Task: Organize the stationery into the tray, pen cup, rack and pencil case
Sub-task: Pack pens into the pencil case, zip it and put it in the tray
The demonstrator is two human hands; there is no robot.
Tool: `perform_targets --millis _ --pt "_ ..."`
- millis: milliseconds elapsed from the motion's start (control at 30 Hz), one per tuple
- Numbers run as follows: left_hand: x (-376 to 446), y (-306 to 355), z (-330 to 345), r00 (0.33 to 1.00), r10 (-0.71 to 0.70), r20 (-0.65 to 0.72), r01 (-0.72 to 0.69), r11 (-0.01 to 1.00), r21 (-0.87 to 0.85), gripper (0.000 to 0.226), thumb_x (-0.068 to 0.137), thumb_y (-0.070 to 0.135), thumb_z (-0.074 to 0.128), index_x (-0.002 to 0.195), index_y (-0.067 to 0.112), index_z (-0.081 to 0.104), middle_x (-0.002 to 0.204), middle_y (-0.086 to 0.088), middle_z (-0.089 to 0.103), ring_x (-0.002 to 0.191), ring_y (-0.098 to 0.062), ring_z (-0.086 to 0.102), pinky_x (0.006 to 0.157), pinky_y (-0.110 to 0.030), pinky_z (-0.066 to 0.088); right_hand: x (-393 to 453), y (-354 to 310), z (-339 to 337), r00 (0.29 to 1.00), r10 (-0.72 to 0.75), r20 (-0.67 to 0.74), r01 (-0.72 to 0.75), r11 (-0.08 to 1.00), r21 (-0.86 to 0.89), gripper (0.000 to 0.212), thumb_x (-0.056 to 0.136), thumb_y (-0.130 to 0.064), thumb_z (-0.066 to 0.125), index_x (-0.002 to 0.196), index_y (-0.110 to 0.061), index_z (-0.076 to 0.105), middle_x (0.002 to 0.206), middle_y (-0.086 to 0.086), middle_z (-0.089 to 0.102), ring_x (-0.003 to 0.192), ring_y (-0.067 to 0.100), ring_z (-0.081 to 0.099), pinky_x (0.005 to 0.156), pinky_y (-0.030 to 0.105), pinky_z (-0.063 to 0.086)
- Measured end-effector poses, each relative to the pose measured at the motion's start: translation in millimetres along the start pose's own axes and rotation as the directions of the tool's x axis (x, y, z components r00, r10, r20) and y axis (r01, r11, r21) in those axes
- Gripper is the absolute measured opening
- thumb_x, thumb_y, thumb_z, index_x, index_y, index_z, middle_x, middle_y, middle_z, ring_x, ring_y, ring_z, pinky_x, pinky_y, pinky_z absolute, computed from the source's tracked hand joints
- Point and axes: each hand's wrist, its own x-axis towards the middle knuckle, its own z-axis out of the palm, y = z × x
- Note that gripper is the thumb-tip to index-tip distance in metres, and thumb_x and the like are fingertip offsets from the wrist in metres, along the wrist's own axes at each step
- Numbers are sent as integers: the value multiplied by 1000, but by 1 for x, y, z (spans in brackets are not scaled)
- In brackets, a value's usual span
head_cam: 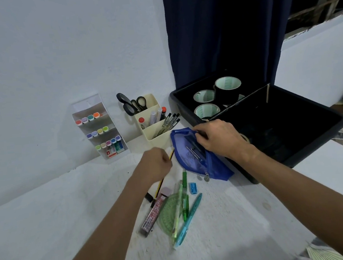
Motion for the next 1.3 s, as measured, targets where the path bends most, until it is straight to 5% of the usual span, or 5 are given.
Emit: perform_targets --millis 100,233,733,1000,1300 --pt "4 19 -20 993 -81 -84 48 940 -339 21 85 13 55 83 0 71 77 -15 70 70 -30 67 61 -33 58 0 0 -1 1000 23 -6 -23 1000 13 25 92 -30 47 106 -22 66 94 2 70 89 24 63 73 36 53" --pt "11 42 -23 947 -207 247 322 654 -684 19 85 10 61 67 3 61 53 -6 57 45 -18 53 46 -24 46 1 -1 -1 1000 29 6 -29 1000 3 27 92 -31 47 109 -22 66 98 3 70 92 26 63 74 36 51" --pt "52 73 14 926 -229 299 361 316 -877 25 89 -8 47 110 -5 60 81 -13 63 68 -21 62 51 -22 56 2 1 0 1000 23 -2 -23 1000 12 23 92 -29 46 98 -20 66 89 2 69 83 24 63 71 39 53" --pt "25 54 10 947 -257 191 310 591 -745 24 87 -4 53 72 14 59 78 -14 61 55 -18 58 47 -24 51 3 4 4 1000 24 -9 -24 1000 3 24 91 -32 46 96 -20 66 86 3 69 81 26 63 69 39 54" --pt "-14 -19 -7 972 -156 178 179 976 -121 22 81 23 68 103 19 68 101 -3 65 89 -19 63 74 -25 49 2 3 9 978 -202 43 206 970 -128 25 90 -27 44 102 -20 65 82 4 68 80 23 56 78 33 35"
